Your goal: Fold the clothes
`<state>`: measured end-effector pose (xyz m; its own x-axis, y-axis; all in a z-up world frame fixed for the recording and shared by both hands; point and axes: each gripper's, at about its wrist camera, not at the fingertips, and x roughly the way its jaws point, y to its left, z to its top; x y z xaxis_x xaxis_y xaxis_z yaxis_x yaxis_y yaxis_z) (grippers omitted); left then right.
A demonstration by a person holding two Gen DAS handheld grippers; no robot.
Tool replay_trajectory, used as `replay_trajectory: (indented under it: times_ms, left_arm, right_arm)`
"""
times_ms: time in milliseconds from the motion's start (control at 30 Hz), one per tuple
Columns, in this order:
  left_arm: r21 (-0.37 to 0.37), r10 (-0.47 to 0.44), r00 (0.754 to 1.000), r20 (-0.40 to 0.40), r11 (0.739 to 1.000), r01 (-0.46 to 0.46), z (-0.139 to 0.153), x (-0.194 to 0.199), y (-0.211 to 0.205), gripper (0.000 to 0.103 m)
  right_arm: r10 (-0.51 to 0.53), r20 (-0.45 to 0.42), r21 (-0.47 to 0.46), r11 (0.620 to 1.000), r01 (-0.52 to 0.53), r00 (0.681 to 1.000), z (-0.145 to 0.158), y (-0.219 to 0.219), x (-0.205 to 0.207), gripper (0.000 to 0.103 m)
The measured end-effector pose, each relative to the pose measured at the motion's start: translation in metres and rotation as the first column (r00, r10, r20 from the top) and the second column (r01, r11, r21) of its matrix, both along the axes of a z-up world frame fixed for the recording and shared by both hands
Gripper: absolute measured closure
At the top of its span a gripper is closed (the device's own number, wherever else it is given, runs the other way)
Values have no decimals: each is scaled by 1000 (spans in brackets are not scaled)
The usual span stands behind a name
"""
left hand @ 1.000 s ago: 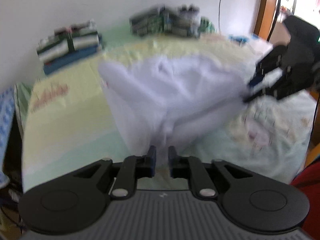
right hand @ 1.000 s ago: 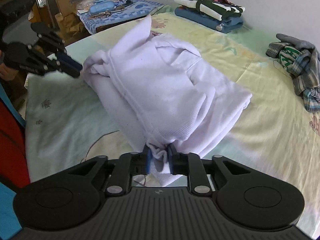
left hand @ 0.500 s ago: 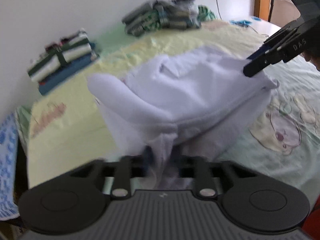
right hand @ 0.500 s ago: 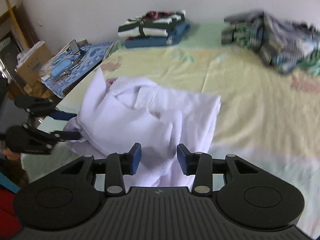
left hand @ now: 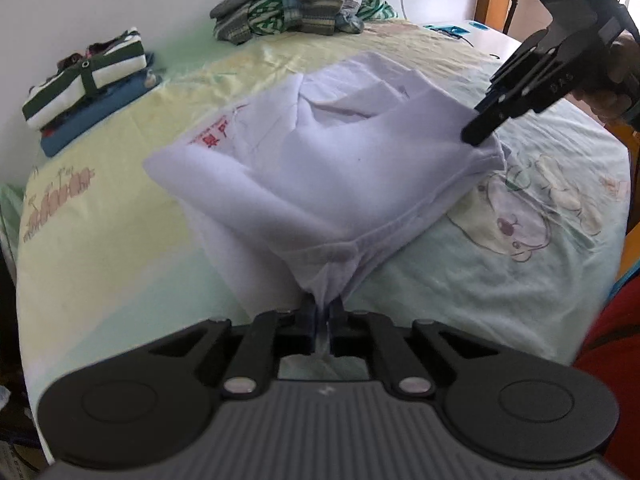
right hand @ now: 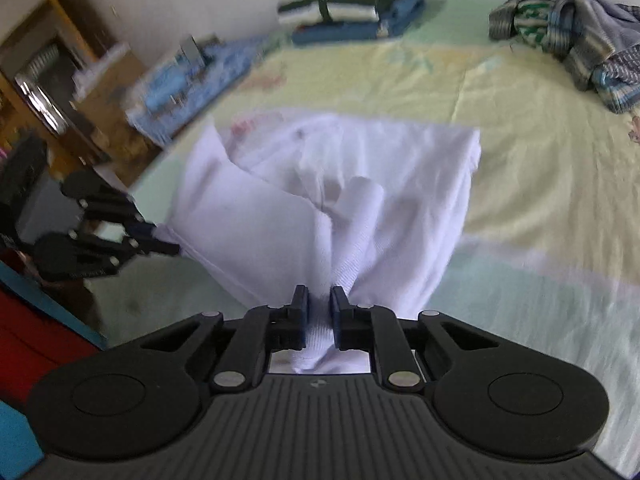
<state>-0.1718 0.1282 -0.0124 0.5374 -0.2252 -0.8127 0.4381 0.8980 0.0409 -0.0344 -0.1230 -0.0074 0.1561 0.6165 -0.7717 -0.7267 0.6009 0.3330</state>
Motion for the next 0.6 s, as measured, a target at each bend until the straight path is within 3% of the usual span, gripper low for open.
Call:
replay_trajectory:
  times_ms: [100, 233, 367, 467, 533, 600]
  left_arm:
    - [-3, -8, 999, 34, 1000, 8, 15, -3, 5, 83]
    - [-58, 16, 998, 53, 998, -13, 34, -4, 16, 63]
    - [-111, 68, 997, 30, 992, -64, 35, 5, 21, 60]
    - [-102, 81, 996, 30, 992, -77, 34, 8, 20, 58]
    - [-97, 89, 995, 35, 992, -85, 33, 9, 20, 47]
    - [-98, 94, 995, 39, 991, -90, 32, 10, 19, 44]
  right_arm:
    - [-36, 51, 6, 999, 35, 998, 13, -1, 1, 75]
    - [-102, 166, 148, 986, 77, 981, 45, -1, -5, 64]
    - [20, 242, 150, 987, -57, 970, 36, 46, -6, 63]
    - [92, 232, 139, 982, -126, 968, 17, 78, 4, 64]
    - [141, 211, 126, 977, -170, 967, 6, 94, 11, 64]
    - [187, 189, 108, 972, -209, 964, 9, 95, 11, 64]
